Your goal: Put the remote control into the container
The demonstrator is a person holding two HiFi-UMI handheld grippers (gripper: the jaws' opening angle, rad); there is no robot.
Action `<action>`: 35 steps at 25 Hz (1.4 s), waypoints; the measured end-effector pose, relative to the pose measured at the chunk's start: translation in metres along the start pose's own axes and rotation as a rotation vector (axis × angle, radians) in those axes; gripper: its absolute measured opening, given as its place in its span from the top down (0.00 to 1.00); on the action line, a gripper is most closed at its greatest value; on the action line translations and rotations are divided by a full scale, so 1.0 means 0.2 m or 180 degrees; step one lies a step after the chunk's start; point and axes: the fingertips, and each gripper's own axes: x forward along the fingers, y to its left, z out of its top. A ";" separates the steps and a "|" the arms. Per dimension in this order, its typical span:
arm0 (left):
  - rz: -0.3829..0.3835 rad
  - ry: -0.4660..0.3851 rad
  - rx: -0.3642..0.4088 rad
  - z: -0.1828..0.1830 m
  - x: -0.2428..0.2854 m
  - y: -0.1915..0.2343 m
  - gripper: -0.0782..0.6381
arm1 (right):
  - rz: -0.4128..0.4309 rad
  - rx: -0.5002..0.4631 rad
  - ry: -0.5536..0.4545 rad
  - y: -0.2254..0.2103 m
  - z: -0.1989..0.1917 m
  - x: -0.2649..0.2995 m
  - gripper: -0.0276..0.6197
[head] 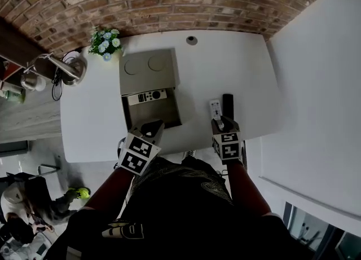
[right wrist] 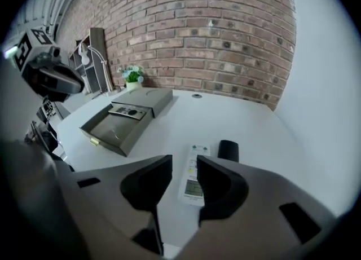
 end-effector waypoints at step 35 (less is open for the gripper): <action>0.0314 0.0000 -0.0658 -0.21 -0.19 0.22 0.88 | -0.0012 0.0003 0.0514 -0.09 -0.12 0.30 0.62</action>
